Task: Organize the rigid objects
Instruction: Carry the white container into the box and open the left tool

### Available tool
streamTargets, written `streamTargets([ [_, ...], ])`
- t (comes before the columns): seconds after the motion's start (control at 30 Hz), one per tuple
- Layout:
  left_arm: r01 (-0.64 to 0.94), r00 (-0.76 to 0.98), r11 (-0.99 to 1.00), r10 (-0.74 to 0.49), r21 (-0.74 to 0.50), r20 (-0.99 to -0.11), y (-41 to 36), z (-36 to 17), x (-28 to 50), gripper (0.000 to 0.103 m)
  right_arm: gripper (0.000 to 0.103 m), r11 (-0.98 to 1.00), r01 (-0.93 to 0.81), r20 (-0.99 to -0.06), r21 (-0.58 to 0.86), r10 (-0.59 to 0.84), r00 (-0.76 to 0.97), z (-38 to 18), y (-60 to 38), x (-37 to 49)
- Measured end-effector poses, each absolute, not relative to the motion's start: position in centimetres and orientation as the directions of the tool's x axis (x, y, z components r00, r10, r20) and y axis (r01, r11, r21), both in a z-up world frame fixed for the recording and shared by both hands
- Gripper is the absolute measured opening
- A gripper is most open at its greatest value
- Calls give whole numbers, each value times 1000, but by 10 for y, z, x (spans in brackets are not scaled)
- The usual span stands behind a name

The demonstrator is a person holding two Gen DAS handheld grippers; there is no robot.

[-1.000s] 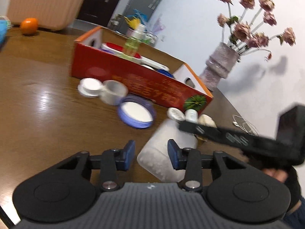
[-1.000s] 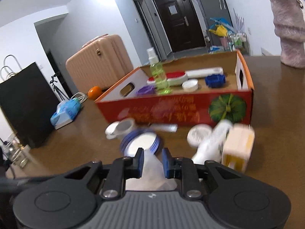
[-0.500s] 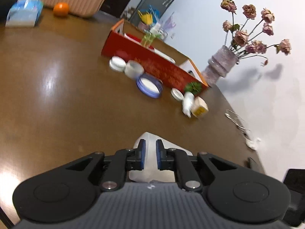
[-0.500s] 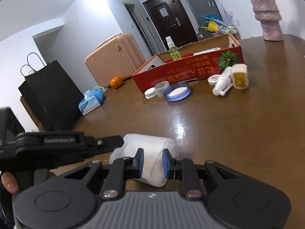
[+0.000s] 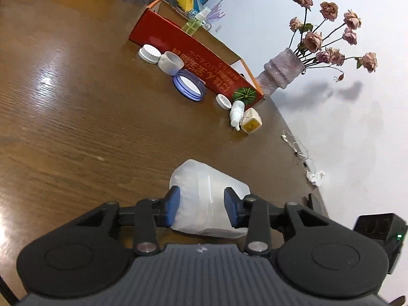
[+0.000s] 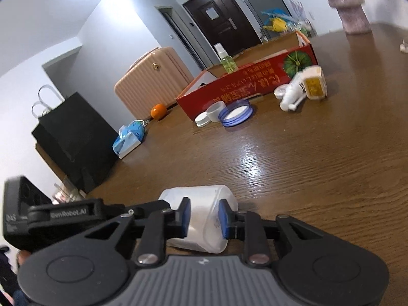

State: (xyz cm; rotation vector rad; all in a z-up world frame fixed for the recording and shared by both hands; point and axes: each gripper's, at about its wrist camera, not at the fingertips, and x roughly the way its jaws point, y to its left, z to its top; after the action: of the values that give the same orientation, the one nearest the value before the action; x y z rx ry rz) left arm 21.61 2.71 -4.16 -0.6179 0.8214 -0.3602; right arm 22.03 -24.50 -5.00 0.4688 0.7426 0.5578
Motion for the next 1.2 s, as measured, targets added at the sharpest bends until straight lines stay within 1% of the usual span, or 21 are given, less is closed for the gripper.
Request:
streamTargets([
  [0.03,69,635,767,-527,-638,-564,27,-42,220,38,27,752,-301,-496,586,627,601,-51,-246,224],
  [0.1,90,641,765,-535,-638,-550,28,-44,228,38,26,744,-282,-496,605,630,597,-52,-248,233],
  [0.2,96,664,760,-530,-642,-528,28,-37,244,37,19,733,-259,-494,629,635,595,-46,-251,249],
  [0.23,108,677,753,-534,-649,-506,29,-29,254,38,17,728,-274,-476,628,638,605,-37,-251,256],
  [0.3,140,698,736,-548,-662,-462,33,-10,277,38,16,727,-308,-433,613,636,639,-16,-251,272],
  [0.37,183,725,744,-544,-643,-423,34,15,311,37,16,734,-350,-389,582,629,673,8,-248,301],
  [0.5,226,755,768,-527,-600,-390,37,55,395,38,16,750,-381,-315,541,601,734,44,-237,386],
  [0.53,234,748,772,-532,-592,-397,38,57,420,38,16,756,-374,-309,538,589,747,47,-233,410],
  [0.6,165,731,759,-523,-630,-439,48,51,466,38,16,752,-345,-322,561,583,746,43,-226,456],
  [0.67,113,726,786,-483,-607,-490,54,38,502,38,16,731,-295,-365,615,596,715,27,-220,502],
  [0.73,53,710,803,-448,-593,-543,59,25,524,38,16,733,-258,-414,629,597,687,8,-207,535],
  [0.83,6,705,880,-340,-475,-623,60,10,539,38,15,752,-246,-485,611,602,634,-18,-184,558],
  [0.9,-3,705,917,-281,-399,-651,59,5,542,39,15,770,-261,-517,582,598,612,-31,-166,561],
  [0.93,0,718,930,-256,-367,-647,58,6,540,43,15,777,-271,-529,569,597,603,-36,-158,562],
  [0.97,12,723,937,-249,-349,-644,59,6,539,43,16,784,-285,-544,551,596,591,-38,-151,562],
  [1.03,30,726,936,-262,-352,-636,60,11,532,43,16,796,-304,-544,524,587,600,-36,-149,558],
  [1.1,55,737,939,-267,-339,-621,61,19,518,43,17,808,-317,-527,497,571,629,-22,-157,548],
  [1.2,72,775,962,-219,-263,-593,60,40,487,47,18,843,-347,-503,411,527,685,10,-179,521],
])
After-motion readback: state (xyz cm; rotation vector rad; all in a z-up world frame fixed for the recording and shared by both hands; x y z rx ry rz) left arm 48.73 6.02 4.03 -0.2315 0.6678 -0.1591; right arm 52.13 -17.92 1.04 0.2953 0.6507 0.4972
